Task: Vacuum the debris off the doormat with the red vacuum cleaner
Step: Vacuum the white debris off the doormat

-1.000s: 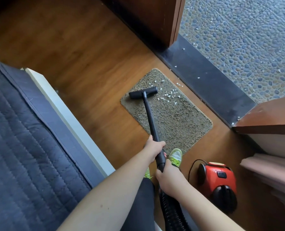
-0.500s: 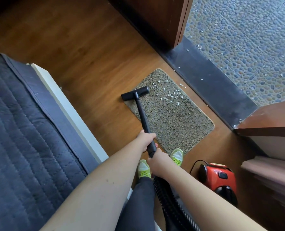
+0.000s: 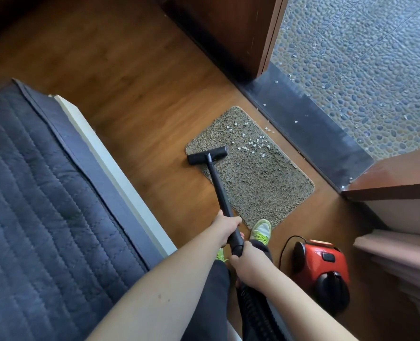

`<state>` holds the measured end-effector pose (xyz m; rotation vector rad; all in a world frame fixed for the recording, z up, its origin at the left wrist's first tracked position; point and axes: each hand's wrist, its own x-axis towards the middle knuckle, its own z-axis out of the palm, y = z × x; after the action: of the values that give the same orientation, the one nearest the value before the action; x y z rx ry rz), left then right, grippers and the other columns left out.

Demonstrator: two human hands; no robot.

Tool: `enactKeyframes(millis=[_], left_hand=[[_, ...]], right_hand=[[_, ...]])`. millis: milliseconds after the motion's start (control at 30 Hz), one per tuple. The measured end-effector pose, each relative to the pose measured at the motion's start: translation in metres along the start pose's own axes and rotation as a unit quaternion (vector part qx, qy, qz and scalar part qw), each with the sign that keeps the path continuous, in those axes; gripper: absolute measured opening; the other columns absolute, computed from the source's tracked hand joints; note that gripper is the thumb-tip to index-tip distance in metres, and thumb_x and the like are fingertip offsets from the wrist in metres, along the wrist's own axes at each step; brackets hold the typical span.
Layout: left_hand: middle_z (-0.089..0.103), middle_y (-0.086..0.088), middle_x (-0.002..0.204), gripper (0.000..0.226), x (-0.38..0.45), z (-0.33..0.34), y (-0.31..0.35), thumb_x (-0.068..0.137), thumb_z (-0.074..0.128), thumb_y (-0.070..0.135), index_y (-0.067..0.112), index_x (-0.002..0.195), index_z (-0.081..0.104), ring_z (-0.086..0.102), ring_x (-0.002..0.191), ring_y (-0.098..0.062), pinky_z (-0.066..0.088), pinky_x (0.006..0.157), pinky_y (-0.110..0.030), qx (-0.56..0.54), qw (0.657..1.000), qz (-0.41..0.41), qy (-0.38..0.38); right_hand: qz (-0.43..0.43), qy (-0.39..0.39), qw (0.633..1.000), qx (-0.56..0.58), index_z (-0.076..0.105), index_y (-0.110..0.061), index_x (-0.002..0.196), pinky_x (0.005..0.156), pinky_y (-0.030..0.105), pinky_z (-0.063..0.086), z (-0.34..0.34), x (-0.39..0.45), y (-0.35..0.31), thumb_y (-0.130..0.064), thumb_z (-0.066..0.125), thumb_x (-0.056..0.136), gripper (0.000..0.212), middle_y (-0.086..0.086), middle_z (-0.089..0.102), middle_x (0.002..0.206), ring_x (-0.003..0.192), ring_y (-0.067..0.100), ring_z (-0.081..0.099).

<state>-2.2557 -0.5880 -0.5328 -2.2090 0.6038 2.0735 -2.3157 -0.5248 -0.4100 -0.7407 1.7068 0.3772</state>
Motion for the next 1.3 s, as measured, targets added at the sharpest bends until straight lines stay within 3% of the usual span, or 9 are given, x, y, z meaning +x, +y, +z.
enactKeyframes(millis=[200,300,467,667,833,1000,1133,1233,1300], left_hand=[[0.058,-0.022,0.118,0.079,-0.014,-0.003,-0.002,0.090,0.059,0.009,0.026,0.154,0.015,0.063,0.063,-0.026,0.061,0.062,-0.036,0.011,1.000,0.010,-0.015],[0.058,-0.023,0.115,0.077,-0.019,0.006,0.004,0.091,0.059,0.009,0.025,0.153,0.015,0.062,0.064,-0.028,0.060,0.065,-0.039,0.020,0.999,0.021,-0.025],[0.054,-0.020,0.118,0.085,-0.015,0.037,0.027,0.091,0.058,0.007,0.027,0.156,0.007,0.060,0.065,-0.028,0.059,0.067,-0.041,0.053,0.997,0.034,-0.034],[0.057,-0.024,0.119,0.057,-0.005,0.072,0.063,0.088,0.061,0.008,0.012,0.140,0.035,0.057,0.052,-0.024,0.051,0.042,-0.027,0.126,0.990,0.064,-0.019],[0.057,-0.026,0.117,0.056,0.013,0.088,0.076,0.088,0.061,0.008,0.009,0.139,0.036,0.057,0.049,-0.024,0.047,0.037,-0.024,0.166,0.985,0.046,0.011],[0.056,-0.024,0.107,0.064,0.022,0.093,0.071,0.095,0.054,0.007,0.019,0.149,0.022,0.055,0.052,-0.024,0.049,0.037,-0.025,0.200,0.979,0.013,0.029],[0.054,-0.029,0.124,0.075,0.032,0.095,0.078,0.099,0.046,0.011,0.027,0.155,0.000,0.055,0.049,-0.026,0.046,0.032,-0.025,0.206,0.978,-0.023,0.024],[0.052,-0.024,0.125,0.077,0.039,0.093,0.077,0.098,0.047,0.013,0.033,0.154,-0.001,0.060,0.053,-0.029,0.051,0.039,-0.031,0.211,0.976,-0.050,0.019],[0.050,-0.020,0.124,0.074,0.038,0.087,0.077,0.097,0.048,0.016,0.036,0.152,0.003,0.063,0.060,-0.031,0.058,0.050,-0.038,0.226,0.972,-0.070,0.007]], right_hand=[[-0.011,0.012,0.998,0.057,0.047,-0.007,0.122,0.088,0.041,0.055,0.010,-0.014,0.004,-0.028,0.050,0.091,0.038,0.015,0.067,0.109,0.095,0.033,0.068],[-0.014,0.028,0.996,0.088,0.048,-0.007,0.121,0.087,0.036,0.052,0.003,-0.020,0.011,-0.029,0.051,0.091,0.037,0.010,0.062,0.105,0.091,0.028,0.062],[-0.008,0.037,0.993,0.111,0.045,-0.009,0.127,0.079,0.031,0.043,-0.025,-0.014,0.023,-0.030,0.048,0.096,0.038,0.013,0.060,0.115,0.101,0.030,0.058],[0.004,0.030,0.989,0.142,0.038,-0.010,0.138,0.077,0.028,0.035,-0.067,0.011,0.028,-0.030,0.045,0.097,0.046,0.013,0.056,0.131,0.117,0.031,0.055],[0.035,-0.005,0.989,0.144,0.029,-0.005,0.142,0.098,0.031,0.040,-0.086,0.033,0.026,-0.030,0.046,0.100,0.052,0.014,0.045,0.143,0.129,0.029,0.048],[0.054,-0.023,0.985,0.162,0.030,-0.006,0.140,0.101,0.032,0.039,-0.081,0.036,0.028,-0.027,0.047,0.099,0.049,0.014,0.045,0.144,0.131,0.029,0.047],[0.058,-0.037,0.982,0.174,0.030,-0.005,0.139,0.096,0.032,0.042,-0.082,0.041,0.027,-0.026,0.046,0.099,0.048,0.016,0.047,0.140,0.126,0.031,0.050],[0.083,-0.052,0.983,0.154,0.032,-0.006,0.136,0.092,0.033,0.045,-0.079,0.041,0.021,-0.028,0.047,0.098,0.046,0.015,0.051,0.136,0.122,0.031,0.055],[0.104,-0.054,0.982,0.151,0.034,-0.007,0.133,0.080,0.031,0.047,-0.077,0.039,0.014,-0.027,0.049,0.098,0.043,0.014,0.056,0.131,0.116,0.030,0.059]])
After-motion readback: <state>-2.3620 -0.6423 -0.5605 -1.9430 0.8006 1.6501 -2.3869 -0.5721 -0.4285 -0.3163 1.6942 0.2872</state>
